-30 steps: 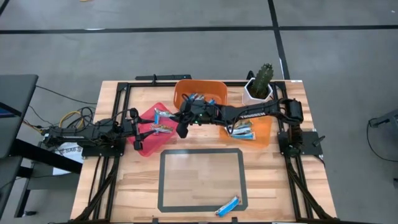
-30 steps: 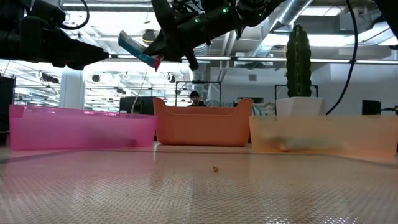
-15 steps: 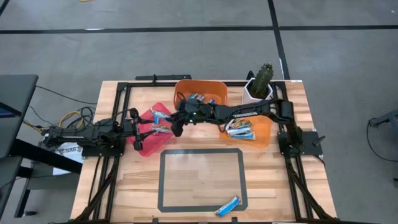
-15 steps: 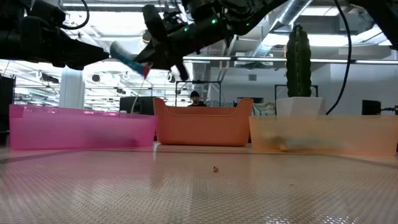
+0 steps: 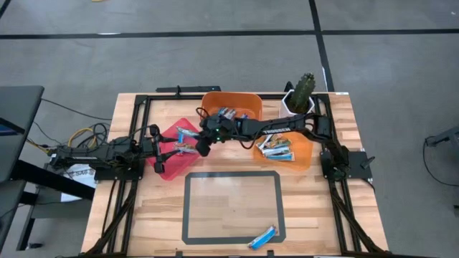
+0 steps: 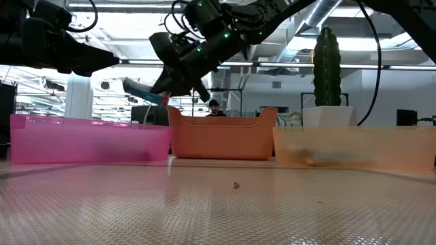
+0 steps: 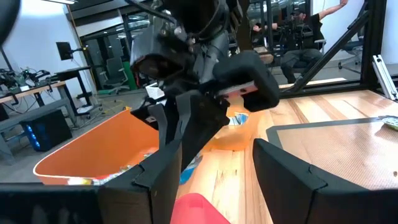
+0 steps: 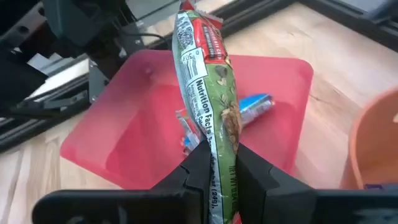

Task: Pick and place Granola Bars by type
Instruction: Put the top red granola bar into the red bin

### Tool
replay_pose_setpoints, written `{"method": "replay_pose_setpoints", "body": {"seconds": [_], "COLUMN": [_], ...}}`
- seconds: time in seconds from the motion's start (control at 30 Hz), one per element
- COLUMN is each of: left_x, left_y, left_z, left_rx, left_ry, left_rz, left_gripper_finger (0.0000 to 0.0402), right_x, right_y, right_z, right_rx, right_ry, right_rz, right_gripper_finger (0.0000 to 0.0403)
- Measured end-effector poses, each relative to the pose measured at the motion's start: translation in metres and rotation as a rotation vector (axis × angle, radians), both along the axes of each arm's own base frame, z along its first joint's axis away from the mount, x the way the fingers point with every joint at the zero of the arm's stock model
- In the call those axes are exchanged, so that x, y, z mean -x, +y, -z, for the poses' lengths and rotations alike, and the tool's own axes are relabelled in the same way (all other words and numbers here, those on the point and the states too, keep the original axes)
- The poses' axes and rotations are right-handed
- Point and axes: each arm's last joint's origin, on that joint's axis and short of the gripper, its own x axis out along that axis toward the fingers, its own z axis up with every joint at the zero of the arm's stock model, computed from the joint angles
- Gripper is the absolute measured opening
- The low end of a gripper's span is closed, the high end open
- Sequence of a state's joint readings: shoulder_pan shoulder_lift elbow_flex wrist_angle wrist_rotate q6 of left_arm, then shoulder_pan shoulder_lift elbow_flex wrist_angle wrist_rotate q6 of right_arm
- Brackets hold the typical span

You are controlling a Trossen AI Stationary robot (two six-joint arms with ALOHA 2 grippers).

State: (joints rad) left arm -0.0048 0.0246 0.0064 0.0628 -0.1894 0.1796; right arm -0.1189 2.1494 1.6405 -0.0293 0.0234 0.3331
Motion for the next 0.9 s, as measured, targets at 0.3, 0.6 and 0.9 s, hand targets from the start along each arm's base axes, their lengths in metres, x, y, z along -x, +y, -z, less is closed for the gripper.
{"method": "replay_pose_setpoints", "body": {"seconds": [0.3, 0.6, 0.9], "left_x": [0.0000, 0.0000, 0.0000], "left_y": [0.0000, 0.0000, 0.0000], "left_z": [0.0000, 0.0000, 0.0000], "left_rx": [0.000, 0.000, 0.000], "left_ry": [0.000, 0.000, 0.000], "left_rz": [0.000, 0.000, 0.000], "left_gripper_finger": [0.0193, 0.0193, 0.0193], "right_x": [0.0027, 0.0028, 0.0029], "right_y": [0.0005, 0.0073, 0.0067], "right_z": [0.0043, 0.0057, 0.0058], "right_rx": [-0.002, 0.039, 0.065], "right_ry": [0.053, 0.075, 0.078], "right_rz": [0.000, -0.039, -0.047], "right_gripper_finger": [0.0043, 0.0044, 0.0050]}}
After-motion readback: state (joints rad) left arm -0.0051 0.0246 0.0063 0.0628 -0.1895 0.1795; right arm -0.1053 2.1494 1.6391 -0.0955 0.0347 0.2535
